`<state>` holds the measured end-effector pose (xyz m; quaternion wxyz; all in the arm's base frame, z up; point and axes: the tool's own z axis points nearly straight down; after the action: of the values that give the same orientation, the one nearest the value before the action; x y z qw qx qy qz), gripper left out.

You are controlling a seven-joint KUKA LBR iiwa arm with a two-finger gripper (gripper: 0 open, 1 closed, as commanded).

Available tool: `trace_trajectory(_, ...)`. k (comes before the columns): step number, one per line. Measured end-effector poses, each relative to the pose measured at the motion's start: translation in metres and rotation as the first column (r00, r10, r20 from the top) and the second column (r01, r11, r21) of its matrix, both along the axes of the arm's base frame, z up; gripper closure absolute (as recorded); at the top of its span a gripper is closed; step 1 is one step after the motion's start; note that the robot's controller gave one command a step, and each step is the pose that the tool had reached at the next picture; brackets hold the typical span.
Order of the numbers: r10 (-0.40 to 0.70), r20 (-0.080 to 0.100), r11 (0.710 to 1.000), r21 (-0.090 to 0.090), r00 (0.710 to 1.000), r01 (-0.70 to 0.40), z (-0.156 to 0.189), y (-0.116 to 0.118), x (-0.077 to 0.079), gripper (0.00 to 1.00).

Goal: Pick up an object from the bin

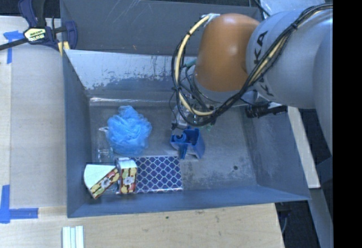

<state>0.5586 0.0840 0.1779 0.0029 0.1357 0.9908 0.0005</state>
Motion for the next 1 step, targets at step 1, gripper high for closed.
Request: trace_trajectory(1,-0.035,0.008,0.999,0.002,0.999,0.035,0.0743,0.0014,-0.0106,0.00)
